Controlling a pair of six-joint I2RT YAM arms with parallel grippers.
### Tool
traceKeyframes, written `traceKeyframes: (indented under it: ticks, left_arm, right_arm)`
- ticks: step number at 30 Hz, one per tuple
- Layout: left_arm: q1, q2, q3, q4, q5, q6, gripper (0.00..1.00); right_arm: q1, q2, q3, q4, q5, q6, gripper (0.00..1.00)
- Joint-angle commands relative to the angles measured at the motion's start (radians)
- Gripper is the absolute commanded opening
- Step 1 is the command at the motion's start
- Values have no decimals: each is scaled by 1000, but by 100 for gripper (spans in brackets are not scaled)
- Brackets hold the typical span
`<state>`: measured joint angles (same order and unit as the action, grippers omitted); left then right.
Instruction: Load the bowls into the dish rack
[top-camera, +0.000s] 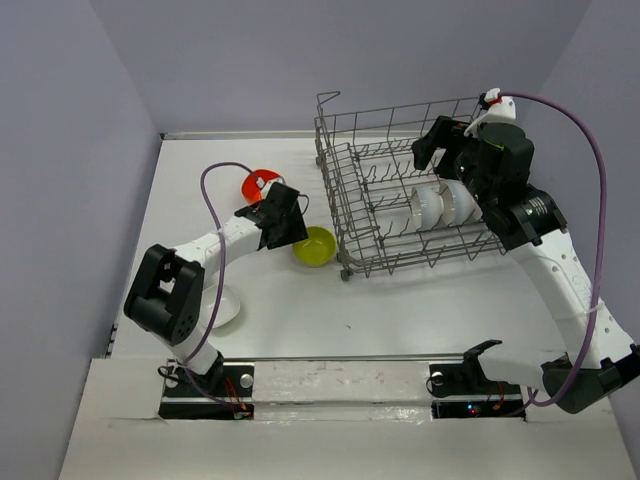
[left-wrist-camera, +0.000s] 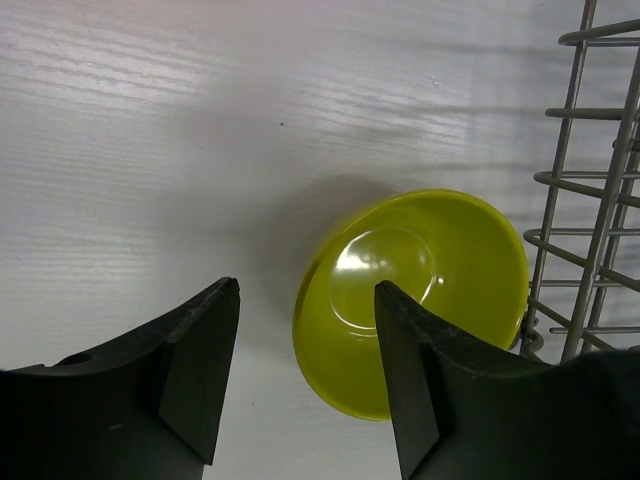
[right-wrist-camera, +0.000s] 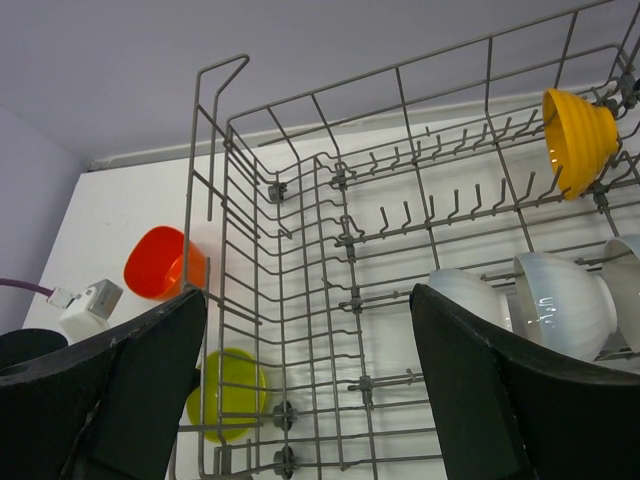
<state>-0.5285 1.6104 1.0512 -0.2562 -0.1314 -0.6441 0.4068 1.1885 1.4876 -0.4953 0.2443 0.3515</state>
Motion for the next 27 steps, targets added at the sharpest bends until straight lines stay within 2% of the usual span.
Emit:
traceKeyframes:
  ticks: [1,14,18,21,24,27]
  left_arm:
    - [-2,14,-23,40,-1,-11,65]
    - [-4,46,-42,77,16,-3,62]
    - [-4,48,-45,78,18,1,55]
    - [-4,46,-51,77,18,6,41]
    - [-4,45,-56,77,16,8,33]
    - [-4,42,-65,77,12,9,18]
  right_arm:
    - [3,-24,-1,9,-11,-6,88]
    - [3,-17,2,4,-10,-6,88]
    - [3,-10,3,6,-11,-6,88]
    - [3,-6,5,1,-14,-6,88]
    - [3,-6,3,1,-14,-9,88]
    - [3,-3,5,0,-17,-11,88]
